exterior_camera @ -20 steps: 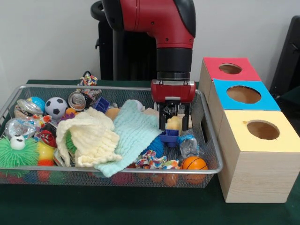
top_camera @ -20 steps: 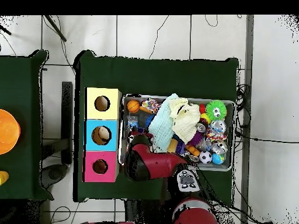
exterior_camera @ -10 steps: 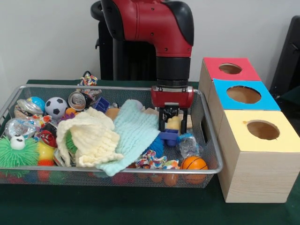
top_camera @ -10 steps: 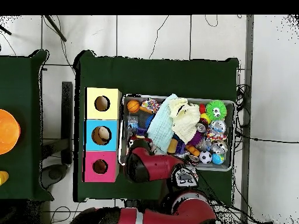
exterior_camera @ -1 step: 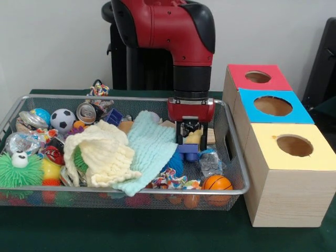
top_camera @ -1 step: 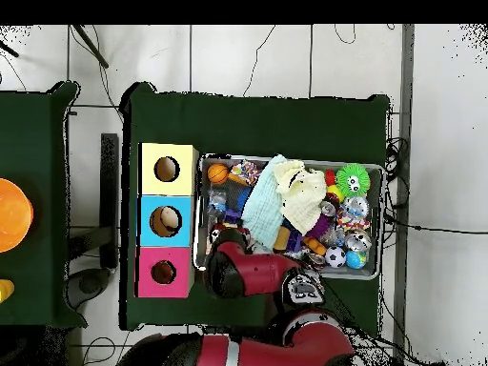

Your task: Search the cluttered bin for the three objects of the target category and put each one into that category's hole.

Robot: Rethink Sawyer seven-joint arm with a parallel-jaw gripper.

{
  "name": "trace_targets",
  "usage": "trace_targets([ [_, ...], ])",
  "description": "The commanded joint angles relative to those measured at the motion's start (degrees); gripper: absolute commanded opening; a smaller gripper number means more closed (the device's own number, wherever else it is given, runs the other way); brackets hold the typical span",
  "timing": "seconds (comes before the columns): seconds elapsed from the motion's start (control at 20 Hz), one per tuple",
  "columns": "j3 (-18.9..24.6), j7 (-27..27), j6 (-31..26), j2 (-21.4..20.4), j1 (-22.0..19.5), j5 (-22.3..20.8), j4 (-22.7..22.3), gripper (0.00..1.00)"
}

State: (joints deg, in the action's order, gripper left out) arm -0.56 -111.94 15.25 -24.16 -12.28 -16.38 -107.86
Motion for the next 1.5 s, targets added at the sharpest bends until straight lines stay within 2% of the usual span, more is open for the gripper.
trace_targets([
  [0.05, 6.69, -7.57, -11.25, 2.87, -2.97, 3.84, 1.74, 1.0],
  [0.4, 7.08, -7.02, -12.75, 2.76, -3.32, 4.41, 1.34, 1.0],
  [0.45, 6.97, -6.82, -13.15, 2.72, -3.19, 4.52, 1.4, 0.0],
  [0.75, 8.68, -6.88, -15.88, 2.96, -4.34, 5.64, 1.56, 0.0],
  [1.1, 11.9, -7.67, -22.25, -1.25, -6.11, 9.1, -1.62, 0.0],
  [1.25, 12.57, -7.59, -26.17, -4.3, -6.3, 10.98, -2.46, 0.0],
  [1.5, 12.56, -6.33, -38.03, -12.78, -6.12, 14.41, -3.18, 0.0],
])
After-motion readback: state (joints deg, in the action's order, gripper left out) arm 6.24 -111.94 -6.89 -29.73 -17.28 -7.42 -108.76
